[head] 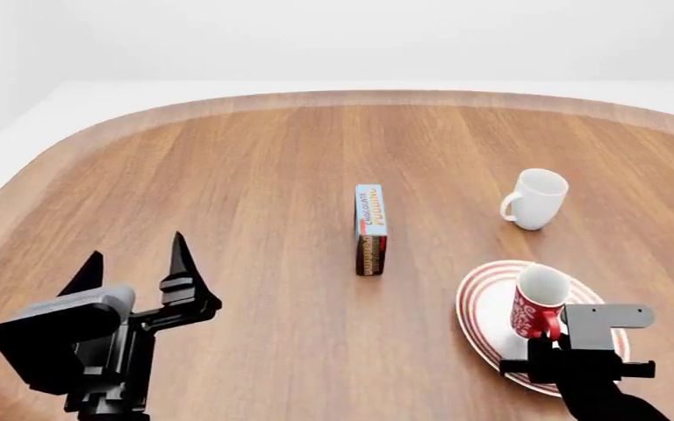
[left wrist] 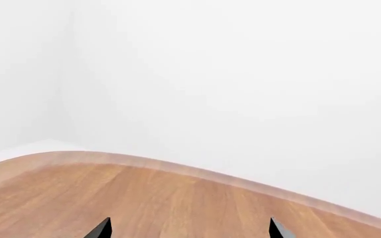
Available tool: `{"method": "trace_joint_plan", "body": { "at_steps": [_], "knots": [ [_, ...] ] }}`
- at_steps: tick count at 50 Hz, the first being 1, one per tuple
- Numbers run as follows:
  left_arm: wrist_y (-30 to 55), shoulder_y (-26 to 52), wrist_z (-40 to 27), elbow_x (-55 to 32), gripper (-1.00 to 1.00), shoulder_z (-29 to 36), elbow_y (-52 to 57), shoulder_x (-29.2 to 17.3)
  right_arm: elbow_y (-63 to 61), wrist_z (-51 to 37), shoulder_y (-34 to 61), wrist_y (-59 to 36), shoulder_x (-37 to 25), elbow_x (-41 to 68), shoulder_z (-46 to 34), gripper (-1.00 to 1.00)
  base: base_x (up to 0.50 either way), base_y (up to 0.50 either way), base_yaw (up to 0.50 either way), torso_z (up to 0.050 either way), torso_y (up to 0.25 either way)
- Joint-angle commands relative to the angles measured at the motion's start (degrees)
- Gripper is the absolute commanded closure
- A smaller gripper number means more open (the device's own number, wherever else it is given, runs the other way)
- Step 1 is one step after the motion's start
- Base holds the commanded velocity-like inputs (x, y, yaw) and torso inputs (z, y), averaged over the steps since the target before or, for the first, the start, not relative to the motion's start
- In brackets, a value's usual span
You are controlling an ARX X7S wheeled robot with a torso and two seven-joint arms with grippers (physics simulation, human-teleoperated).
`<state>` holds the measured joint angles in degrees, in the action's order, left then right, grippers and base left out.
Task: Pick up the red mug and put it on the plate
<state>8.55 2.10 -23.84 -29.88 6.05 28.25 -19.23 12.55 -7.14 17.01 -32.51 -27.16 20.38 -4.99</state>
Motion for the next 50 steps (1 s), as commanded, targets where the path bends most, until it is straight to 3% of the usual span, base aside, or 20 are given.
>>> {"method": "trace_joint_plan", "body": {
  "at_steps": [1,12,13,30,50],
  "knots": [
    [0.1,-0.1,-0.3,-0.6,-1.0,-0.2,0.7,-0.3,1.3,0.4,1.0,-0.1,0.1,-0.9,-0.6,1.0,0.0,0.0,0.0,0.0,0.0],
    [0.0,-0.4,-0.5,-0.9,-1.0,-0.2,1.1,-0.6,1.4,-0.1,1.1,0.5,0.3,-1.1,-0.6,1.0,0.0,0.0,0.0,0.0,0.001],
    [0.0,-0.4,-0.5,-1.0,-1.0,-0.3,1.2,-0.7,1.3,-0.1,1.0,0.6,0.3,-1.1,-0.5,-1.0,0.0,0.0,0.0,0.0,0.0],
    [-0.1,-0.4,-0.8,-1.2,-1.0,-0.1,1.4,-0.9,-5.9,-0.5,-2.5,2.4,-0.1,0.4,1.1,-1.0,0.0,0.0,0.0,0.0,0.0],
    [0.0,0.0,-1.1,-1.5,-1.0,0.2,1.6,-1.2,-23.0,-9.3,-10.2,11.4,-1.6,-5.1,5.4,-1.0,0.0,0.0,0.0,0.0,0.0]
  ]
}}
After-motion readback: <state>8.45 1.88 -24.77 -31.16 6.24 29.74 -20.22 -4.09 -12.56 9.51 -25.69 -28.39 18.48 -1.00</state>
